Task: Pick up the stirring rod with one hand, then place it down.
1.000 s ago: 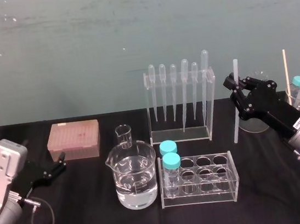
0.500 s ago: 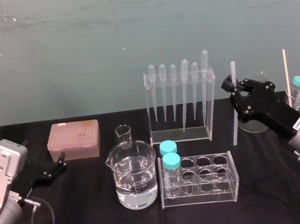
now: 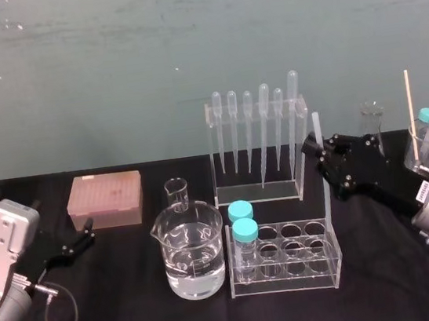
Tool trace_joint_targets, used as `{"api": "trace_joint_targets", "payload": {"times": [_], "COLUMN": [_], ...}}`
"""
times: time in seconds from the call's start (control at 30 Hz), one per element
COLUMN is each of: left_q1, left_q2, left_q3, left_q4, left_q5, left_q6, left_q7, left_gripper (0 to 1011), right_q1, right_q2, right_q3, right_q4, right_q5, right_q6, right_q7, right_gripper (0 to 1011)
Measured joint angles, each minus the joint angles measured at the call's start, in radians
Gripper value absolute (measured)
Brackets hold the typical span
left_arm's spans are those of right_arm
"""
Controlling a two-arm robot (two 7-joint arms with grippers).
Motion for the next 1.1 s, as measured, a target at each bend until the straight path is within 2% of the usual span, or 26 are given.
{"api": "trace_joint_targets", "payload": {"times": [0.17, 0.43, 0.83, 1.1], "left_q1": [0.0, 0.0, 0.0, 0.0], "left_q2": [0.0, 0.0, 0.0, 0.0], "left_q3": [0.0, 0.0, 0.0, 0.0], "left_q4": [0.0, 0.0, 0.0, 0.0], "left_q5": [0.0, 0.0, 0.0, 0.0], "left_q6": [0.0, 0.0, 0.0, 0.0], "left_q7": [0.0, 0.0, 0.0, 0.0], "left_gripper": [1000, 1000, 1000, 1000], "right_q1": [0.004, 0.029, 0.102, 0.141], "right_q2": [0.006, 0.002, -0.022, -0.027], "right_q3": [-0.018, -0.048, -0.098, -0.138], "right_q4": [0.003, 0.044, 0.169, 0.226], "right_q5": [0.009, 0.021, 0.043, 0.036], "right_q6": [0.017, 0.033, 0.05, 0.09], "right_q7": [0.021, 0.051, 0.117, 0.134], "right_gripper": [75, 75, 75, 75]}}
